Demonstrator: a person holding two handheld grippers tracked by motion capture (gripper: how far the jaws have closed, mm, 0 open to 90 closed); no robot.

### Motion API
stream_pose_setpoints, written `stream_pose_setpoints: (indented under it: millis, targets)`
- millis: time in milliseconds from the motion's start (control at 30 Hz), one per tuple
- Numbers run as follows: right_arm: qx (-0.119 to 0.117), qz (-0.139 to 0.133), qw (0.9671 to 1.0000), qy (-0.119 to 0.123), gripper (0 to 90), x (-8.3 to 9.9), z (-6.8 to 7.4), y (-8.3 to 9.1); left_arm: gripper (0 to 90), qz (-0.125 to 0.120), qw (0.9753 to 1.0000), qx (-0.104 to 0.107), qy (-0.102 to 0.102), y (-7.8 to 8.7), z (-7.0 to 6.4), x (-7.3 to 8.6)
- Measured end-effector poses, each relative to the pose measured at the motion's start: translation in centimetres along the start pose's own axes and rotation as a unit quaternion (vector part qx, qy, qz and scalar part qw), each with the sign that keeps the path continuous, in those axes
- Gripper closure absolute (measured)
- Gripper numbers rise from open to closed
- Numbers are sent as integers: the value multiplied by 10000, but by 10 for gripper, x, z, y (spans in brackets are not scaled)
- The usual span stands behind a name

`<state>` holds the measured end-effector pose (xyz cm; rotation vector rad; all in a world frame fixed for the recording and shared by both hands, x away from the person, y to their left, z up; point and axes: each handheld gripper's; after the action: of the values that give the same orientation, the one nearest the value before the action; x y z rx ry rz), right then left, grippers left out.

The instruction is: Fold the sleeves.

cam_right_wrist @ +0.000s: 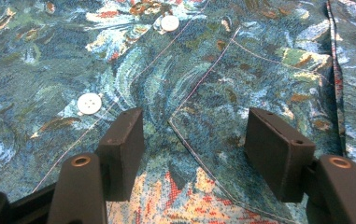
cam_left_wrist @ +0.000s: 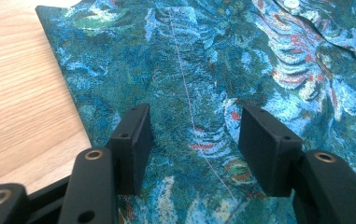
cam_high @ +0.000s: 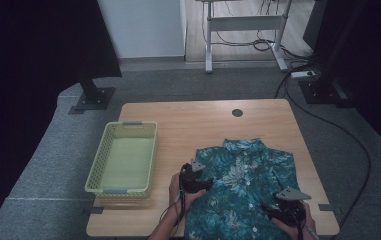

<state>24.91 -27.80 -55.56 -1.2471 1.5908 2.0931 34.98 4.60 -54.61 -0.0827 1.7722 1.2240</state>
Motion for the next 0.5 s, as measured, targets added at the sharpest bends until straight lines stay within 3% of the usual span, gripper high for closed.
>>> stream_pose_setpoints:
  millis: [233,500]
  targets:
    - [-41,-21,10000,49,368,-7,13,-9,435,11,9996,-257,-88,7,11,7]
    - [-110,-27,9999,104,369,-11,30,-15,433,-38,9995,-291,-100,22,22,22]
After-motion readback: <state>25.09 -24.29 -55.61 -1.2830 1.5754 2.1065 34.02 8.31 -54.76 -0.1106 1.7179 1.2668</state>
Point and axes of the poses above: each handheld gripper's, and its own axes: y roughly backward along the jaws, x roughly out of its underside, z roughly to its left, and after that the axes turned 3 degrees about -y, right-handed
